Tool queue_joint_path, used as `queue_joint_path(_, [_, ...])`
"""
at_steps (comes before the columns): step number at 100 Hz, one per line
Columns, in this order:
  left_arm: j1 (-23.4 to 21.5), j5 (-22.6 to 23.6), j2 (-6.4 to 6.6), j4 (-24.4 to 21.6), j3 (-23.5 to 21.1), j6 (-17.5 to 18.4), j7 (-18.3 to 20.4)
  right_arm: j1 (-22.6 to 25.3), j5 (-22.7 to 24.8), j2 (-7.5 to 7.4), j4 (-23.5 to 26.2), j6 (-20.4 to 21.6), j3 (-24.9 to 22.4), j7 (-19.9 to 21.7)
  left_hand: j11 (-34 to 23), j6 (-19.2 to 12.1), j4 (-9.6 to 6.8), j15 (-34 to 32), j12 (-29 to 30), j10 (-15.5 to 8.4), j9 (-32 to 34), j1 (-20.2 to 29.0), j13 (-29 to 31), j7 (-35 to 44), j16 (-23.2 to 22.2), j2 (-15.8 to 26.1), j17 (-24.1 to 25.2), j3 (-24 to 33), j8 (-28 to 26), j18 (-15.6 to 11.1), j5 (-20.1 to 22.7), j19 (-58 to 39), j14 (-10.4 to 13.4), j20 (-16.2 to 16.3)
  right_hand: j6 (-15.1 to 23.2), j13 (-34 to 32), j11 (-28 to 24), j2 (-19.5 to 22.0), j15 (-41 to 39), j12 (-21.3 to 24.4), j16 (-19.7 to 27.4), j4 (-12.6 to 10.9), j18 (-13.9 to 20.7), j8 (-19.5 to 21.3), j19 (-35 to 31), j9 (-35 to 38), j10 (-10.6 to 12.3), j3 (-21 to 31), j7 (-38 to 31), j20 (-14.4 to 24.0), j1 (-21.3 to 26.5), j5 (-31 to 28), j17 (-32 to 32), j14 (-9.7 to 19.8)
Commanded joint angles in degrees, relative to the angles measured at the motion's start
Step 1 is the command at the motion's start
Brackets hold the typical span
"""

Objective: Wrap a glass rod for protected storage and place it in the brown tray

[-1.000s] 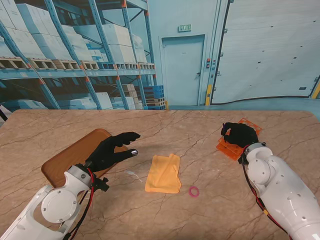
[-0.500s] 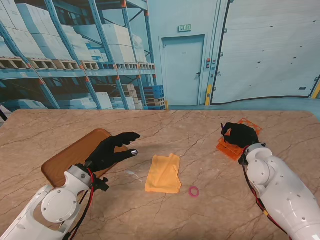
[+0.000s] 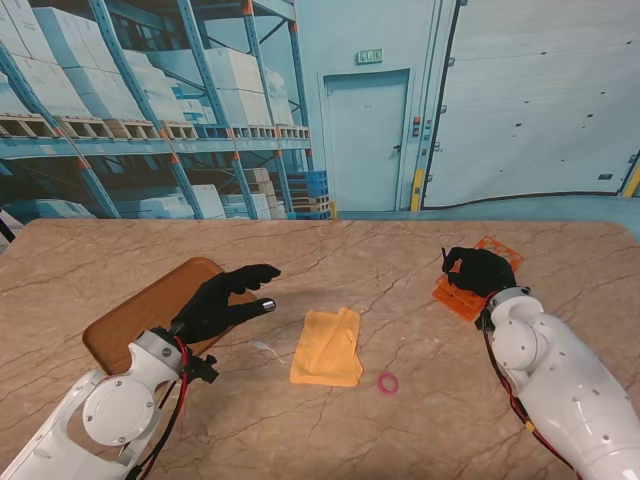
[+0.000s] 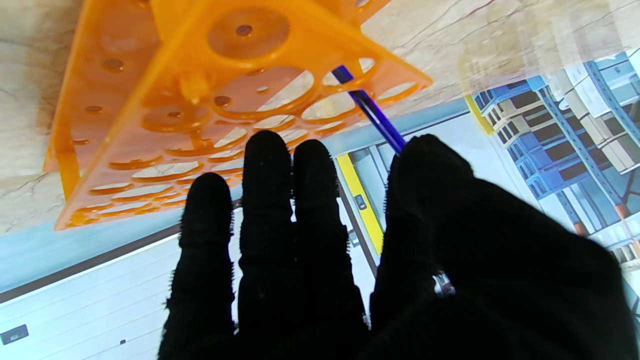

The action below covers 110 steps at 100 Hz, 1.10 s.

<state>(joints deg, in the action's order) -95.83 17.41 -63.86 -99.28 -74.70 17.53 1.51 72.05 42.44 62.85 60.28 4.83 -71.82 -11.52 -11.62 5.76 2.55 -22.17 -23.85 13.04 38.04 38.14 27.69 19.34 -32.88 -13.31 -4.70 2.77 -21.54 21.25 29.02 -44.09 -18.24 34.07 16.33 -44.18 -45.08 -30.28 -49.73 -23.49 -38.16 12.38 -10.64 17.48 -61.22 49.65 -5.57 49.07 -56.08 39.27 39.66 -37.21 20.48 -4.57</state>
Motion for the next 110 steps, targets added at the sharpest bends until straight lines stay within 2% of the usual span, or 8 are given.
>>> queue_joint_path(1, [-0.46, -0.12, -0.15, -0.44, 0.13, -0.28, 0.16, 0.15, -0.17, 0.39, 0.24, -0.19, 0.22, 0.06, 1.19, -1.8, -1.95, 0.01, 0.32, 0.36, 0.39, 1.24, -0.26, -0.84, 0.09, 2.23, 0.71, -1.22, -0.62, 0.78, 0.39, -0.76, -0.3, 0.48, 0.73, -1.54, 0.63, 2.42, 0.22, 0.2, 0.52, 1.18, -1.01, 0.16, -1.31, 1.28, -0.4, -1.2, -1.14, -0.61, 0.77, -1.87, -0.12, -0.51])
queue_joint_path(59, [-0.56, -0.19, -0.18, -0.92, 0.42, -0.87, 0.15, 1.58, -0.1, 0.4, 1.58, -0.27, -1.12, -0.09, 1.24, -1.8, -1.93, 0.0, 0.35, 0.48, 0.45, 1.18, -0.28, -0.84, 0.1, 2.41, 0.67, -1.33, -0.58, 0.86, 0.58, -0.82, -0.45, 0.48, -0.35, -2.22, 0.79, 6.16, -0.15, 0.51, 0.38, 0.43, -1.4, -0.37, -1.29, 4.67, -0.52, -4.24, -1.47, -0.67, 3.24, -4.84, -0.31, -0.82])
queue_joint_path(110, [-0.57, -0.54, -0.21, -1.51, 0.81, -1.89, 0.27, 2.13, 0.4, 0.28, 1.54, 1.54, -2.61, -0.82, 1.29, -1.72, -1.91, -0.06, 0.36, 0.53, 0.54, 1.13, -0.25, -0.88, 0.1, 2.75, 0.74, -1.51, -0.53, 0.94, 0.69, -0.91, -0.53, 0.46, 2.24, -1.05, -0.86, 8.28, -0.6, -0.47, 0.18, -0.09, -1.01, 3.58, -1.23, 3.35, -0.45, -6.75, -3.51, -0.69, 4.35, -4.21, -0.63, -0.86])
